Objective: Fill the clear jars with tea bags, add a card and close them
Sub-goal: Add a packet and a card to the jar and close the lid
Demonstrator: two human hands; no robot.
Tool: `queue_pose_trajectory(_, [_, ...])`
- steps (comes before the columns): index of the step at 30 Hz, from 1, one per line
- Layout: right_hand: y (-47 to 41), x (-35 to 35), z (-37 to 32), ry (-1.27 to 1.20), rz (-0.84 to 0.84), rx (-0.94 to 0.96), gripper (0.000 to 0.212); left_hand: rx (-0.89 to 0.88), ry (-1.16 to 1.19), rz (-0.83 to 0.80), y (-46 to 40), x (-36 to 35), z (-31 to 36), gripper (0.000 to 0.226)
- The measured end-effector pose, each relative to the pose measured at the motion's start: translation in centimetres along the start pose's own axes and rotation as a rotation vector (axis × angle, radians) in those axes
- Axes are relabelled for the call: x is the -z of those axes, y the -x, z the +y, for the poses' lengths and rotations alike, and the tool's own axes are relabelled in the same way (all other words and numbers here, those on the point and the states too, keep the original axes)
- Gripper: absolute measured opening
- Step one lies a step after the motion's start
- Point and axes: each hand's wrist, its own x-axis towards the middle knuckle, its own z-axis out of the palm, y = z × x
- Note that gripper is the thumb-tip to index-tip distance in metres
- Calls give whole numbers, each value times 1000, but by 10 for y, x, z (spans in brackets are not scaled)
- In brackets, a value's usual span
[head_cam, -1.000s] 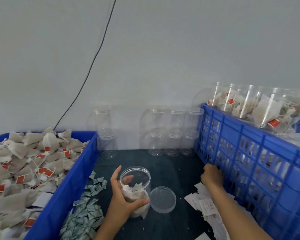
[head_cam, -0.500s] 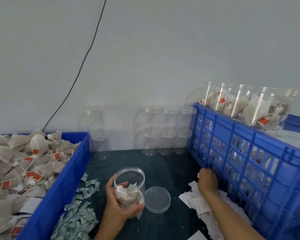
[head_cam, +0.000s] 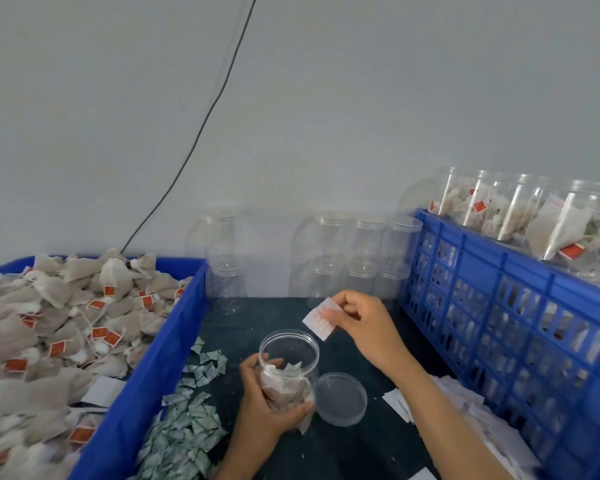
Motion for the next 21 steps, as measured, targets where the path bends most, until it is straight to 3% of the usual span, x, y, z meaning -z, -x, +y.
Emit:
queue_pose_trajectory(2, [2,-16,-17,56,-154,46,7,3,11,10,2,0,4,90])
queue_pose_trajectory(7, [-1,-41,-27,659,-369,202,18,8,14,30,3,-3,9,90])
queue_pose_trajectory(15, [-16,-56,-38,1026,-595,204,20,8,14,17,3,0,7,92])
queue_pose_trajectory(18, [-20,-52,-41,938,-584,248,19,-1,13,26,4,0,10,93])
queue_pose_trajectory(21, [-13,-27,-32,516,-317,162,23,-22,-16,44,6,-1,11,88])
